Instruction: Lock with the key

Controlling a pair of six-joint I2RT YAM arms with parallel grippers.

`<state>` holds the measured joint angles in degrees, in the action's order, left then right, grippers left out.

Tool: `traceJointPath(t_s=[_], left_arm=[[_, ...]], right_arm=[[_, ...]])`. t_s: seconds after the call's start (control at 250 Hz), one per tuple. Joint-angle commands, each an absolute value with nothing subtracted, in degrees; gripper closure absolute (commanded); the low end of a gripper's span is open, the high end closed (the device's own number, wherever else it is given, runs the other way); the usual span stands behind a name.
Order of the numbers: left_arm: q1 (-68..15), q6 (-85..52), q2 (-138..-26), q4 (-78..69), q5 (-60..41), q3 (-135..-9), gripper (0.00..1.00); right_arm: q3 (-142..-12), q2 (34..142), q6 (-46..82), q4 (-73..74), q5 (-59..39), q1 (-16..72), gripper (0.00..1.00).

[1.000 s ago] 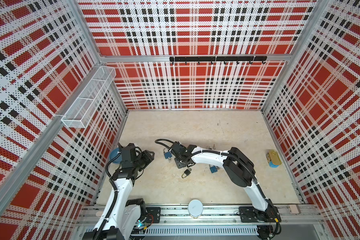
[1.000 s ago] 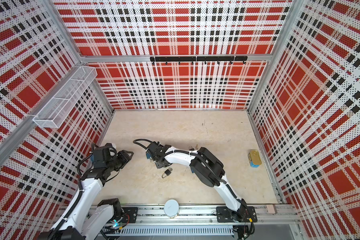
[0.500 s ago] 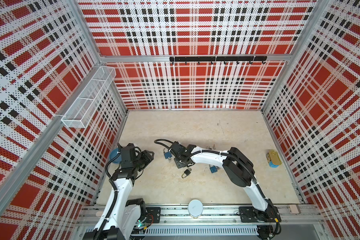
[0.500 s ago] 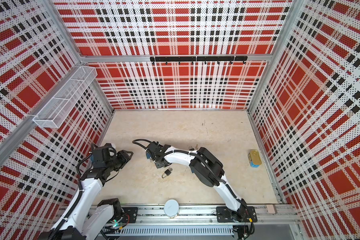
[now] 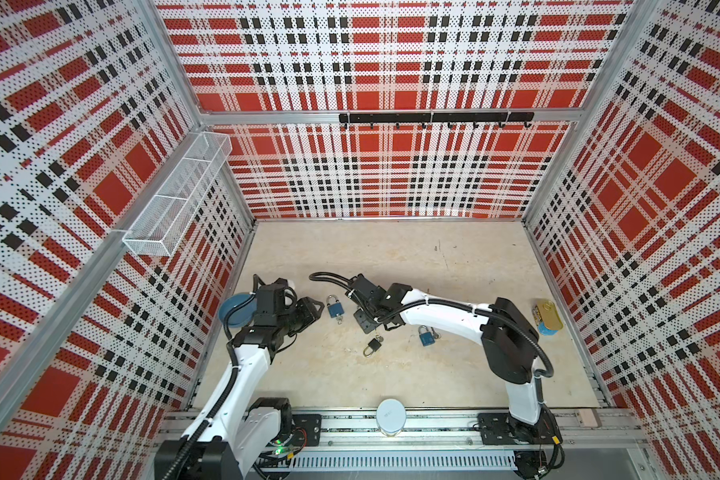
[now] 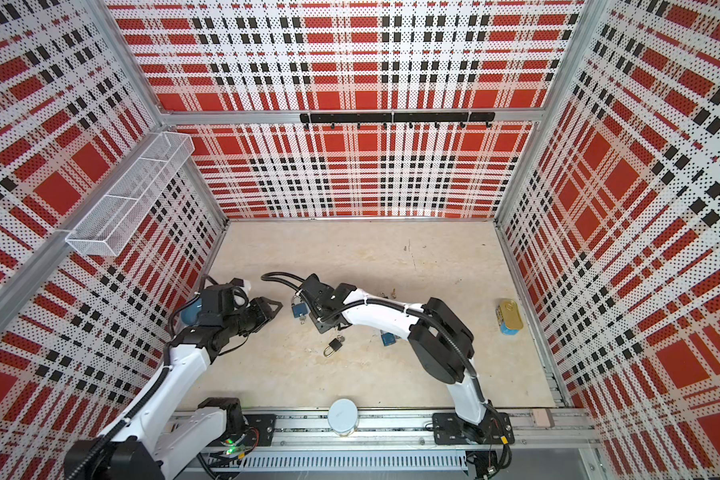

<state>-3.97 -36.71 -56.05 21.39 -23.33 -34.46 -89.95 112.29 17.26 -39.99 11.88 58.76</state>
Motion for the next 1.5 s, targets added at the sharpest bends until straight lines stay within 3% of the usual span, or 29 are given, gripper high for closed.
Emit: traceJointPath(t_s=[0.0,0.48,0.692,1.433,1.497], left_arm=[[-7.45,-35.08,-58.89,18.44,-23.71,-37.71,0.57],[-13.51,-37.67,-71.41,3.30,-40.24,-42.07,0.56],[-15.07,-37.63,-74.52,1.87,-44.31,-42.54,0.63],[-15.12,-37.80,-76.26,2.37,-44.01,-41.04,0.62],[-15.18,-37.72,-76.61,2.35,-44.50,-41.31,0.66]], right_arm=[[-88.74,107.68,14.25,-38.54,10.90,58.65,0.86],[-86.27,100.93,13.43,-39.91,8.66,58.10,0.87],[-86.57,101.14,13.61,-39.82,8.09,57.93,0.88],[-86.83,100.62,13.56,-39.55,7.83,57.90,0.89],[-86.84,100.45,13.57,-39.55,7.85,57.83,0.89]])
